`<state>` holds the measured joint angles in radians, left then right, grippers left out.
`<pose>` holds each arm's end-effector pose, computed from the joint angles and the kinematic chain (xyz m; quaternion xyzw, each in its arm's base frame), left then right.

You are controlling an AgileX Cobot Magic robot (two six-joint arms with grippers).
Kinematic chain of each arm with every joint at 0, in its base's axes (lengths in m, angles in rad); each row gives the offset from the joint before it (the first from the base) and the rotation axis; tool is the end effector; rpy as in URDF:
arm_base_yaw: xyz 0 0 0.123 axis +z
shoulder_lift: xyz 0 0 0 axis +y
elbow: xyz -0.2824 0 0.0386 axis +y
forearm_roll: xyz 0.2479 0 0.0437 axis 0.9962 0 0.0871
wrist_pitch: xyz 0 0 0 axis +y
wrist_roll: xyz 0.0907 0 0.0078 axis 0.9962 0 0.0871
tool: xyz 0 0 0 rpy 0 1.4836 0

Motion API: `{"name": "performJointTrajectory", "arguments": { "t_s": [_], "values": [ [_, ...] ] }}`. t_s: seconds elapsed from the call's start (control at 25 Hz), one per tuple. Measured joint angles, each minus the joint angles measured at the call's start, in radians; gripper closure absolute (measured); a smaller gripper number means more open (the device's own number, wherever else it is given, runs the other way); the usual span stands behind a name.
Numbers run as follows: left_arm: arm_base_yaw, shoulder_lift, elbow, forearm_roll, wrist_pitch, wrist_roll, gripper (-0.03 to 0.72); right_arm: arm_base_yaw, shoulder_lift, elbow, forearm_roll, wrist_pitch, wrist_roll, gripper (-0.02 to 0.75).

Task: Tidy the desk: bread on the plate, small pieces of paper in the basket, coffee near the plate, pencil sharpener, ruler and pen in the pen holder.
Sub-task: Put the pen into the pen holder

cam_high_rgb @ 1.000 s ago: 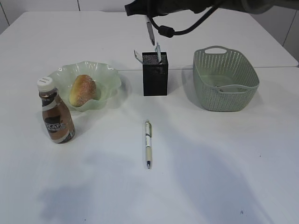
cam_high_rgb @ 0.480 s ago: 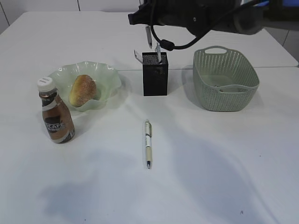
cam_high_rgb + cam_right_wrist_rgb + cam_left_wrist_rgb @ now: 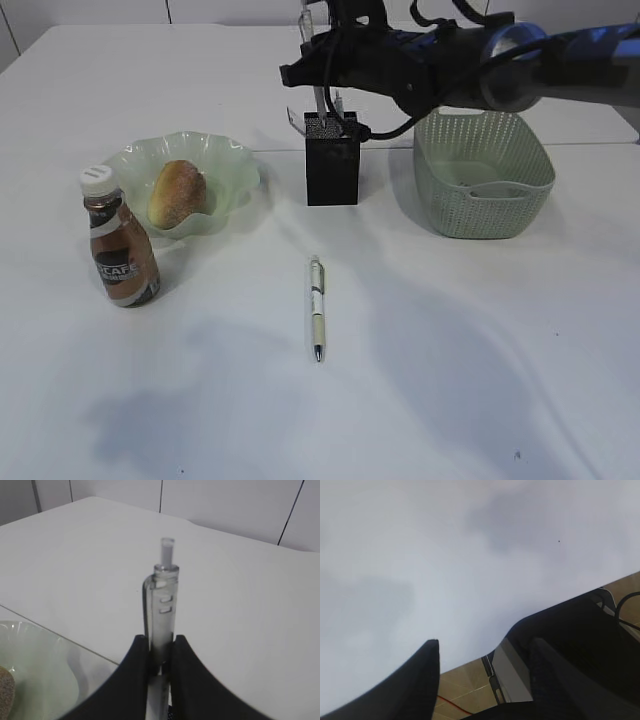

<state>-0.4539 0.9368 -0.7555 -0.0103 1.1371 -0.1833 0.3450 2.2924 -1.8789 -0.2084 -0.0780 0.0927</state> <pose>0.1306 -0.0647 0.2858 0.1316 0.9768 -0.0577 0.1589 0.5155 0.1868 0.2273 -0.1849 0.7678 0.0767 0.6086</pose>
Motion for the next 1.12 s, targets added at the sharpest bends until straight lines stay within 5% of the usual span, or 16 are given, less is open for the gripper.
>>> {"name": "performJointTrajectory", "arguments": {
  "t_s": [0.52, 0.88, 1.12],
  "values": [
    [0.0, 0.0, 0.0, 0.0, -0.014, 0.0, 0.286, -0.016, 0.058, 0.0, 0.0, -0.005, 0.0, 0.628],
    [0.0, 0.0, 0.0, 0.0, -0.015, 0.0, 0.286, -0.016, 0.068, 0.0, -0.002, 0.0, 0.0, 0.33],
    [0.0, 0.0, 0.0, 0.0, -0.016, 0.0, 0.286, -0.017, 0.043, 0.0, -0.002, 0.043, 0.0, 0.309]
  ]
}}
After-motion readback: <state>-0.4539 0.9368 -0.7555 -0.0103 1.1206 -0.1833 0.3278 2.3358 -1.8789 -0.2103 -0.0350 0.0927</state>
